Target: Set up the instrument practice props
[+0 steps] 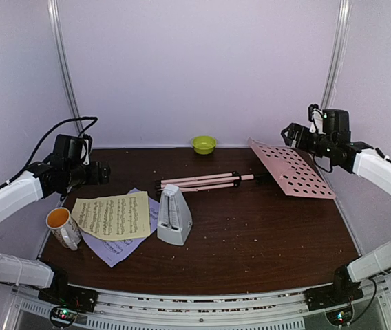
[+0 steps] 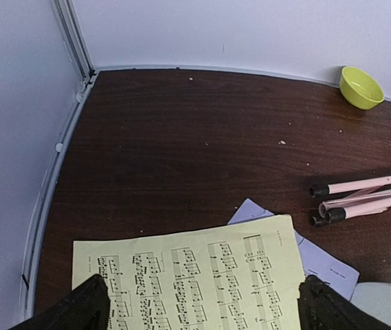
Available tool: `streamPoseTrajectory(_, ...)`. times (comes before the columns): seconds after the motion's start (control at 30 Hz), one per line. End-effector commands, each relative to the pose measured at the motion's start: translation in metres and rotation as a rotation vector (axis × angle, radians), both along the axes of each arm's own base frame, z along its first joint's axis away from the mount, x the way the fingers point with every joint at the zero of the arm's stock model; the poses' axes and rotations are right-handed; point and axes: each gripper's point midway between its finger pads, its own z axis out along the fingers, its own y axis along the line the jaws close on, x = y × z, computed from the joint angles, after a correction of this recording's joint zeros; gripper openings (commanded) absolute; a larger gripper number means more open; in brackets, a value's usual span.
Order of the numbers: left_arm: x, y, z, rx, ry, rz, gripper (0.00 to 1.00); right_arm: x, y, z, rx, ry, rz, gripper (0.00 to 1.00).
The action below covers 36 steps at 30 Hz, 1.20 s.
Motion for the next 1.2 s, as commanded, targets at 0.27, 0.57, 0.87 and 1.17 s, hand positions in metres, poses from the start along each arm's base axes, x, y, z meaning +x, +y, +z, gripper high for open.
streamPoseTrajectory(0.27,0.006,-0.037,-0.014,-0.169,-0.085,-0.165,0.98,0.063,0.056,0.043,-0.220,0.149,0.216,1.00)
streamPoseTrajectory(0.57,0.005,-0.045,-0.023,-0.200,-0.092,-0.207,0.98,0.088,0.069,-0.005,-0.328,0.312,0.269,0.99)
streamPoseTrajectory(0.87,0.007,-0.046,-0.029,-0.220,-0.093,-0.195,0.98,0.096,0.063,-0.072,-0.421,0.469,0.246,0.89)
streamPoseTrajectory(1.17,0.007,-0.052,-0.033,-0.251,-0.090,-0.215,0.98,0.097,0.065,-0.119,-0.434,0.561,0.272,0.77)
